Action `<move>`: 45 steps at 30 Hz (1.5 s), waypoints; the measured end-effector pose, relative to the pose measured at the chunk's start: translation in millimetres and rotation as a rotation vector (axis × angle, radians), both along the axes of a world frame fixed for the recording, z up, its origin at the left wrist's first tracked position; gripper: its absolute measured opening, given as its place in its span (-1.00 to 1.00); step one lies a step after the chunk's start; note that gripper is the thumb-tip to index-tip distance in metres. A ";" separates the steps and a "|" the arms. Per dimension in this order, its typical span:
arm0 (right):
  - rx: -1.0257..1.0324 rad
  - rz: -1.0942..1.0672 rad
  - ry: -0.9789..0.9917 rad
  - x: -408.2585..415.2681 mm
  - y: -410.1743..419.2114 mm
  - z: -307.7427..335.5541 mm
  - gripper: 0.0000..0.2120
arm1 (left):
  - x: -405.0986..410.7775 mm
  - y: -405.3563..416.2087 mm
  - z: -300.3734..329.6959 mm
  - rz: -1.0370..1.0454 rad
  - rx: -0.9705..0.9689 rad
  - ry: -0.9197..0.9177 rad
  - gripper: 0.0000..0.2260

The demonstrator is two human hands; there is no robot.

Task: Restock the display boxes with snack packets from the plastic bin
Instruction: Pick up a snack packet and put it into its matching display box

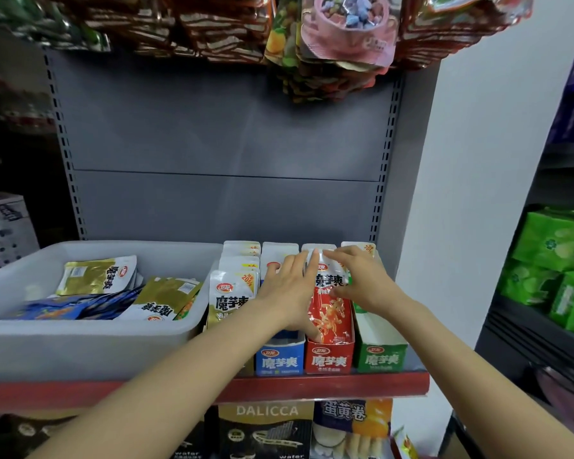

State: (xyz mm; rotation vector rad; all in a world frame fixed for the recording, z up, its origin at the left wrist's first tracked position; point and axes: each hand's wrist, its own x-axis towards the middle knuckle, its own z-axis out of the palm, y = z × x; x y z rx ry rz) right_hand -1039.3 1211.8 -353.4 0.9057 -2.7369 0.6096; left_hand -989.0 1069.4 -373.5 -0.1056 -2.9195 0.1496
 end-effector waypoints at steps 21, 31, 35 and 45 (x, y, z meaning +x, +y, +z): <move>-0.081 0.044 0.081 2.3 -4.6 9.8 -0.56 | 13.3 -17.8 25.1 -0.105 0.473 0.234 -0.61; -0.342 0.348 0.033 56.7 -124.5 27.9 -0.80 | 86.4 -127.8 42.9 0.143 0.720 0.478 -0.93; -0.263 0.418 -0.063 66.4 -202.7 21.5 -0.76 | 106.9 -204.0 27.7 0.345 0.739 0.460 -0.94; 0.513 0.377 -0.399 47.6 -294.2 -11.9 -0.40 | 100.4 -287.6 1.9 0.506 0.462 -0.166 -0.53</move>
